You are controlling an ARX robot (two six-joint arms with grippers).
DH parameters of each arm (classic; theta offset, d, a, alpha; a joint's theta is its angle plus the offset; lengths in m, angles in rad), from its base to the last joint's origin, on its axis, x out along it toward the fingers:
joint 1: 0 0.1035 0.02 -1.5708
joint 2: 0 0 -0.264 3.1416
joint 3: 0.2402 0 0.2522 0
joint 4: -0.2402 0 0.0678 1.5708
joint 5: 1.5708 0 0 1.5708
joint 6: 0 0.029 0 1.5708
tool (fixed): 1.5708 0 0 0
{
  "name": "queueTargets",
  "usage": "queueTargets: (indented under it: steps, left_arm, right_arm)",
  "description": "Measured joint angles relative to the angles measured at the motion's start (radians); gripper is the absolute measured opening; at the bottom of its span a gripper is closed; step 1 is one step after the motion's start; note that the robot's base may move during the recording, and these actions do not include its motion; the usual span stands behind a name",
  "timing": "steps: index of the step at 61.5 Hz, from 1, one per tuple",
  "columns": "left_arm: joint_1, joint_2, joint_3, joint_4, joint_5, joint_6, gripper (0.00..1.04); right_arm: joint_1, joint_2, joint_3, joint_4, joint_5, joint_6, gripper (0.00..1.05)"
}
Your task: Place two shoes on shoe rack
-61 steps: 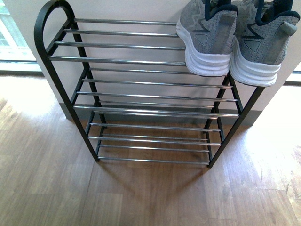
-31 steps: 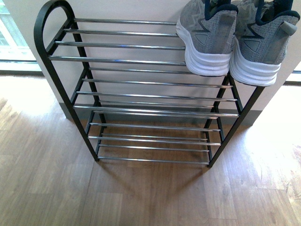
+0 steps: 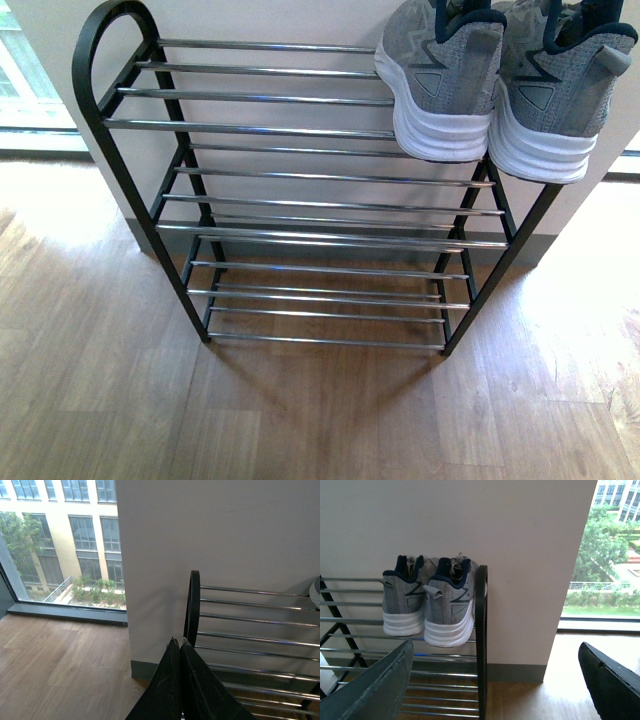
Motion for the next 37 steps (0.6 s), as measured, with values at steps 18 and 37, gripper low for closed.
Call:
queueTargets:
  steps: [18, 37]
  left_arm:
    - [0.000, -0.121, -0.053, -0.056, 0.001, 0.000, 0.01]
    - [0.000, -0.260, -0.054, -0.186, 0.001, 0.000, 0.01]
  right_arm:
    - [0.000, 0.000, 0.000, 0.000, 0.000, 0.000, 0.96]
    - [0.000, 0.000, 0.000, 0.000, 0.000, 0.000, 0.96]
